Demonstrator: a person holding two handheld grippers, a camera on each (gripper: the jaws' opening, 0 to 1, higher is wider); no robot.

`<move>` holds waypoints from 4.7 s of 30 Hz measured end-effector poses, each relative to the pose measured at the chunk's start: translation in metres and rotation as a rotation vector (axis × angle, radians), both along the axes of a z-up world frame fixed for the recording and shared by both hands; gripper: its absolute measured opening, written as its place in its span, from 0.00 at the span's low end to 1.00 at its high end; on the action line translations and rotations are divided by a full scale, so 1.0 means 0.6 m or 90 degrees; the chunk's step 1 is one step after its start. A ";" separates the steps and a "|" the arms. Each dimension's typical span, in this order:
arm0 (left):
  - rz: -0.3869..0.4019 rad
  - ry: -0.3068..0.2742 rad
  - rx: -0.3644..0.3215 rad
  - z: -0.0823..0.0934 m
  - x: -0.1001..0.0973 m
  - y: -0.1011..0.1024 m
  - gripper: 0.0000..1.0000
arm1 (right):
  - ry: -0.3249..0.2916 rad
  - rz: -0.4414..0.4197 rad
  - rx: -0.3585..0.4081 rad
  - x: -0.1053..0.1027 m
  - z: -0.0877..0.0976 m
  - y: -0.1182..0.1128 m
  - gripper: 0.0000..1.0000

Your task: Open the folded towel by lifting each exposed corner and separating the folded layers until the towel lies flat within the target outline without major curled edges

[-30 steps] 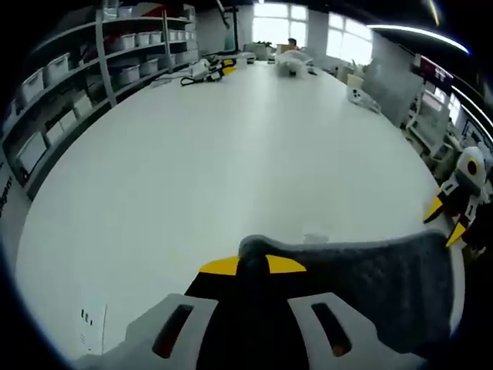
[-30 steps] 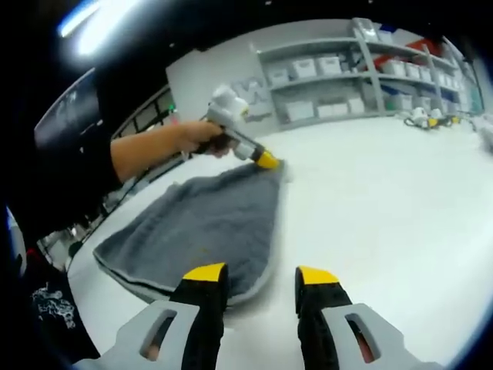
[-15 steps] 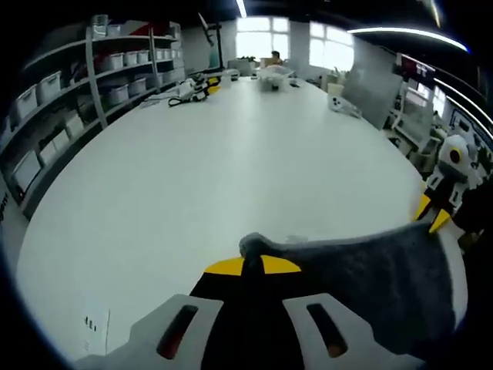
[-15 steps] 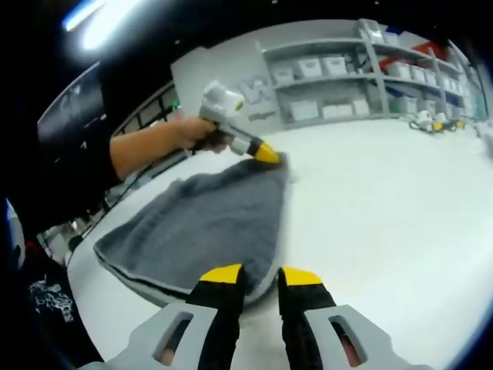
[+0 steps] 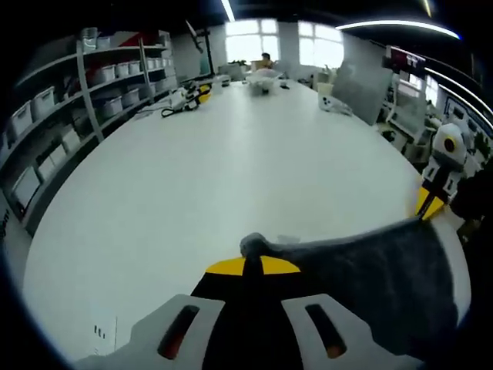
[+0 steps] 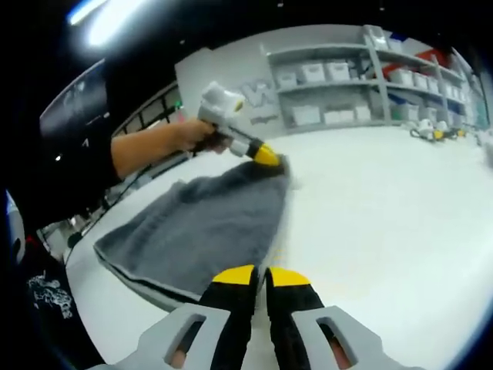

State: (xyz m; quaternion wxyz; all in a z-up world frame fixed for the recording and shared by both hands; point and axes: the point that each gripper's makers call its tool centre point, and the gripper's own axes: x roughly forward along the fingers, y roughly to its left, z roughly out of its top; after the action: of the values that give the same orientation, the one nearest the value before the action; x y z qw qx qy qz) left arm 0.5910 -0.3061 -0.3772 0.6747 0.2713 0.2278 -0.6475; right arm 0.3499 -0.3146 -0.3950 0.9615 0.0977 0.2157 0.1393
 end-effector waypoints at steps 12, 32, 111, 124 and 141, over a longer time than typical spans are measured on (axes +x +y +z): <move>0.027 0.007 -0.094 0.032 0.007 0.011 0.03 | -0.034 -0.014 0.020 0.002 0.024 -0.009 0.00; 0.098 0.004 -0.172 0.115 0.027 0.091 0.02 | -0.129 0.023 0.020 -0.008 0.117 0.042 0.00; 0.294 -0.122 -0.436 0.296 0.027 0.440 0.02 | -0.331 0.257 -0.064 0.013 0.309 0.410 0.00; 0.265 -0.198 -0.405 0.305 0.009 0.448 0.02 | -0.328 0.265 -0.067 0.023 0.323 0.443 0.00; 0.269 -0.181 -0.441 0.323 0.015 0.512 0.02 | -0.336 0.309 -0.091 0.012 0.350 0.520 0.00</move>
State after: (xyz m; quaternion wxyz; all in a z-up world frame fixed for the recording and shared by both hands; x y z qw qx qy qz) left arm 0.5999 0.0012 -0.1833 0.8684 0.0623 -0.0477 -0.4897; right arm 0.3570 -0.0027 -0.1848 0.9274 -0.0628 -0.0139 0.3686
